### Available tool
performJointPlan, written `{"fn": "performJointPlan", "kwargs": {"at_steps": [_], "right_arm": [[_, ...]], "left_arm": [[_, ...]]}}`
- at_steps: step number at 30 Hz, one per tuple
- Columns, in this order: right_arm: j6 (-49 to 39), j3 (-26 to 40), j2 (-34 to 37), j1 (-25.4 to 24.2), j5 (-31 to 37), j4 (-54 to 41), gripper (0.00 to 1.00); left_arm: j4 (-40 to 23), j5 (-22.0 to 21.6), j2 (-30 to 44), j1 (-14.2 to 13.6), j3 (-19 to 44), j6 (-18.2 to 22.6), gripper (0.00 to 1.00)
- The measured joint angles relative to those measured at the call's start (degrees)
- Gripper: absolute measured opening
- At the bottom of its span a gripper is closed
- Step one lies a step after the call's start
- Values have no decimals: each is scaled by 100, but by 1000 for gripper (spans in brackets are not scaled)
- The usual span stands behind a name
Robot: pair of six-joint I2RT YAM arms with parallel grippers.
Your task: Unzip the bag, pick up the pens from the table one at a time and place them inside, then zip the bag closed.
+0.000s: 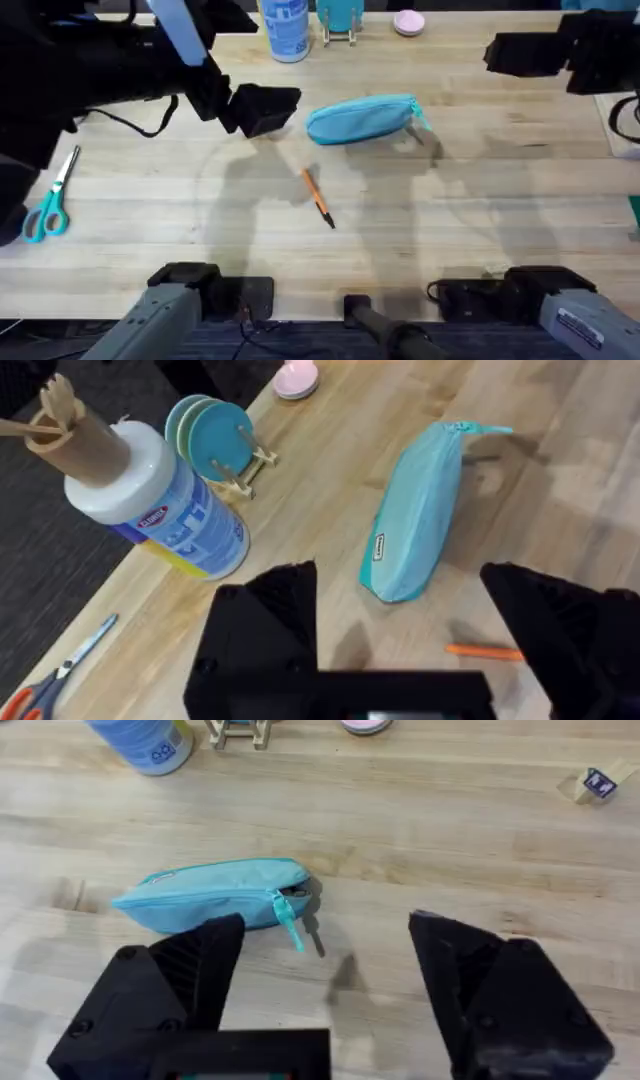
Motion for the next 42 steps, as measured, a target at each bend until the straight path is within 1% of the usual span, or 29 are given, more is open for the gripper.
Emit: {"fn": "performJointPlan", "kwargs": {"at_steps": [5, 10, 14, 19, 22, 33, 39, 42], "right_arm": [[0, 0, 0, 0, 0, 0, 998], [0, 0, 0, 0, 0, 0, 998], [0, 0, 0, 0, 0, 2, 998], [0, 0, -1, 0, 2, 20, 997], [0, 0, -1, 0, 1, 20, 997], [0, 0, 0, 0, 2, 20, 997], [0, 0, -2, 0, 0, 20, 997], [0, 0, -2, 0, 0, 20, 997]], "left_arm": [[-163, 42, 0, 0, 0, 50, 994], [15, 105, 0, 0, 0, 55, 994], [30, 127, 10, 0, 0, 146, 993], [-181, 144, 279, 0, 2, 252, 996], [-346, 146, 536, 0, 2, 463, 996], [-422, 171, 1207, 0, 4, 1033, 996], [-525, 421, 1732, 0, 4, 1662, 996], [-498, 472, 1933, 0, 4, 1951, 996]]}}
